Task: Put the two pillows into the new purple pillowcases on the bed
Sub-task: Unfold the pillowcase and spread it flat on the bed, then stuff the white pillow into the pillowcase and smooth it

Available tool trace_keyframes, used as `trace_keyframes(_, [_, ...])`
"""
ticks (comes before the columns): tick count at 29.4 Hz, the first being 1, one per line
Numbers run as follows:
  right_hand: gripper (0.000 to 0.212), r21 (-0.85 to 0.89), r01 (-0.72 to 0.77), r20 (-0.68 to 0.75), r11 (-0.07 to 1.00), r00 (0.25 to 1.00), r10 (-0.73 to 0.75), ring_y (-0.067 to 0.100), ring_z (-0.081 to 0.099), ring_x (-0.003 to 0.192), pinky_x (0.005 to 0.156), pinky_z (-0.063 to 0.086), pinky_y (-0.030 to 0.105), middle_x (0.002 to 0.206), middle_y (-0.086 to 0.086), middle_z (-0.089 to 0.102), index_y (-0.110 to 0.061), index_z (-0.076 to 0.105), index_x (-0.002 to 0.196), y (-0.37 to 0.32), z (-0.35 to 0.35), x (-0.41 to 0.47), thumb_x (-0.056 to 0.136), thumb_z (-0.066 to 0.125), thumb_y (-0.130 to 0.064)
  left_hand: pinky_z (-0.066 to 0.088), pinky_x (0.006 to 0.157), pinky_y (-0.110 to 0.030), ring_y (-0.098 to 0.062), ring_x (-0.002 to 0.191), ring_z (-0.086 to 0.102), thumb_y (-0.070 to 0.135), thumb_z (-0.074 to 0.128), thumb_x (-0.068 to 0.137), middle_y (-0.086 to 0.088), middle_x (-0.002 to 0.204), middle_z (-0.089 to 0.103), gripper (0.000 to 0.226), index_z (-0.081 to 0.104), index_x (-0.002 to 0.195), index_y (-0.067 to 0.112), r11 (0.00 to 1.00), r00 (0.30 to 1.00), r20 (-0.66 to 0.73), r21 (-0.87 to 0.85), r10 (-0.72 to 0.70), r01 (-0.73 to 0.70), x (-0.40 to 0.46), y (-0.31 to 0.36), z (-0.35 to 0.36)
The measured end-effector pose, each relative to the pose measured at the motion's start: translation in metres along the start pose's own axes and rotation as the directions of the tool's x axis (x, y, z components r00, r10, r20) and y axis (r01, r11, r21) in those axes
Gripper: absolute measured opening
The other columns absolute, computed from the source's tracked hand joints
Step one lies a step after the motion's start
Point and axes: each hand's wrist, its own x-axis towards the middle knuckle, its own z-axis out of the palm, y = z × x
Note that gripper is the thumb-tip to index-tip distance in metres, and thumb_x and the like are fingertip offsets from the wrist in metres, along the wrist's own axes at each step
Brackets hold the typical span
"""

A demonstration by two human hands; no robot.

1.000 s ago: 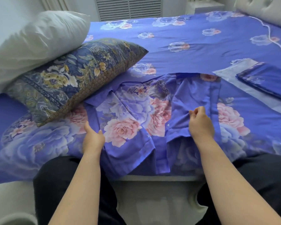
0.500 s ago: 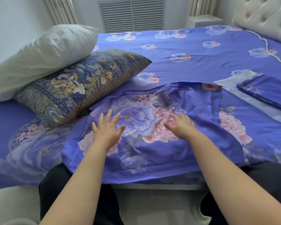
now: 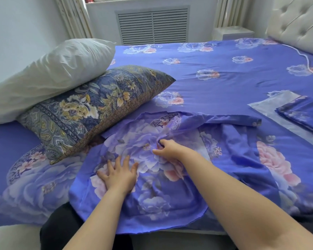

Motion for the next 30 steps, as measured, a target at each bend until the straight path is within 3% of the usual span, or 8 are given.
trace_keyframes(3, [0.043, -0.006, -0.149, -0.340, 0.989, 0.930, 0.138, 0.031, 0.050, 0.115, 0.094, 0.042, 0.040, 0.117, 0.010, 0.056, -0.020, 0.061, 0.108, 0.028, 0.011, -0.001, 0.089, 0.044, -0.055, 0.000, 0.105, -0.069, -0.029, 0.145, -0.001, 0.065, 0.015, 0.092, 0.008, 0.158, 0.006, 0.058, 0.014, 0.146, 0.043, 1.000, 1.000, 0.013, 0.008, 0.004, -0.004, -0.001, 0.003, 0.001])
trace_keyframes(8, [0.044, 0.117, 0.013, -0.085, 0.993, 0.996, -0.003, 0.024, 0.050, 0.084, 0.067, 0.038, 0.032, 0.082, 0.002, 0.052, -0.017, 0.041, 0.073, 0.017, 0.028, -0.010, 0.089, 0.048, -0.058, -0.004, 0.105, -0.070, -0.030, 0.145, -0.005, 0.066, 0.012, 0.091, 0.006, 0.159, 0.002, 0.062, 0.010, 0.147, 0.041, 1.000, 0.999, 0.051, 0.022, -0.008, 0.007, 0.003, 0.004, 0.002])
trace_keyframes(13, [0.068, -0.178, -0.098, -0.036, 0.979, 0.995, 0.093, 0.035, 0.046, 0.120, 0.096, 0.039, 0.038, 0.125, 0.018, 0.053, -0.005, 0.049, 0.125, 0.008, 0.036, -0.014, 0.086, 0.050, -0.061, -0.002, 0.104, -0.071, -0.032, 0.145, -0.004, 0.065, 0.012, 0.092, 0.005, 0.159, 0.004, 0.062, 0.008, 0.148, 0.039, 0.998, 0.997, 0.073, 0.054, 0.009, -0.013, 0.003, 0.003, -0.002])
trace_keyframes(16, [0.062, -0.338, -0.200, -0.260, 0.920, 0.959, 0.113, 0.033, 0.040, 0.126, 0.101, 0.034, 0.039, 0.137, 0.016, 0.045, -0.008, 0.037, 0.140, -0.004, 0.035, -0.017, 0.093, 0.045, -0.049, 0.016, 0.105, -0.061, -0.034, 0.141, 0.016, 0.061, 0.023, 0.093, 0.000, 0.154, 0.021, 0.059, 0.023, 0.144, 0.033, 0.992, 0.990, 0.129, 0.099, 0.063, -0.076, 0.005, 0.001, -0.018])
trace_keyframes(19, [0.056, -0.484, -0.283, -0.418, 0.828, 0.906, 0.066, 0.034, 0.023, 0.138, 0.112, 0.016, 0.050, 0.152, 0.017, 0.023, -0.006, 0.035, 0.141, -0.028, 0.026, -0.011, 0.096, 0.043, -0.039, 0.033, 0.101, -0.045, -0.031, 0.130, 0.037, 0.046, 0.049, 0.091, -0.008, 0.141, 0.043, 0.048, 0.044, 0.133, 0.022, 0.964, 0.935, -0.235, 0.067, 0.267, -0.258, 0.021, -0.007, -0.056])
trace_keyframes(23, [0.050, -0.547, -0.154, -0.387, 0.823, 0.918, -0.085, 0.033, 0.028, 0.136, 0.111, 0.021, 0.048, 0.153, 0.015, 0.023, -0.006, 0.041, 0.134, -0.070, 0.020, 0.002, 0.096, 0.044, -0.038, 0.035, 0.104, -0.048, -0.038, 0.135, 0.031, 0.025, 0.072, 0.078, -0.015, 0.149, 0.030, 0.070, 0.039, 0.140, 0.020, 0.928, 0.545, -0.814, -0.020, 0.202, -0.373, 0.087, -0.026, -0.158])
trace_keyframes(27, [0.037, -0.491, 0.059, -0.293, 0.869, 0.929, -0.228, 0.029, 0.053, 0.113, 0.085, 0.043, 0.036, 0.123, 0.009, 0.056, -0.010, 0.049, 0.119, -0.102, 0.022, 0.005, 0.098, 0.038, -0.039, 0.022, 0.110, -0.053, -0.031, 0.146, 0.000, 0.034, 0.062, 0.088, -0.001, 0.159, -0.007, 0.077, 0.013, 0.148, 0.040, 0.976, 0.755, -0.656, -0.161, 0.007, -0.149, 0.163, -0.034, -0.264])
trace_keyframes(30, [0.037, -0.442, 0.020, -0.301, 0.897, 0.938, -0.169, 0.029, 0.056, 0.109, 0.080, 0.045, 0.035, 0.120, 0.007, 0.059, -0.013, 0.055, 0.116, -0.094, 0.022, 0.011, 0.098, 0.038, -0.039, 0.042, 0.089, -0.039, -0.032, 0.126, 0.045, 0.016, 0.044, 0.095, -0.013, 0.140, 0.047, 0.034, 0.054, 0.127, 0.023, 0.926, 0.822, -0.569, -0.303, 0.012, -0.224, 0.181, -0.039, -0.263])
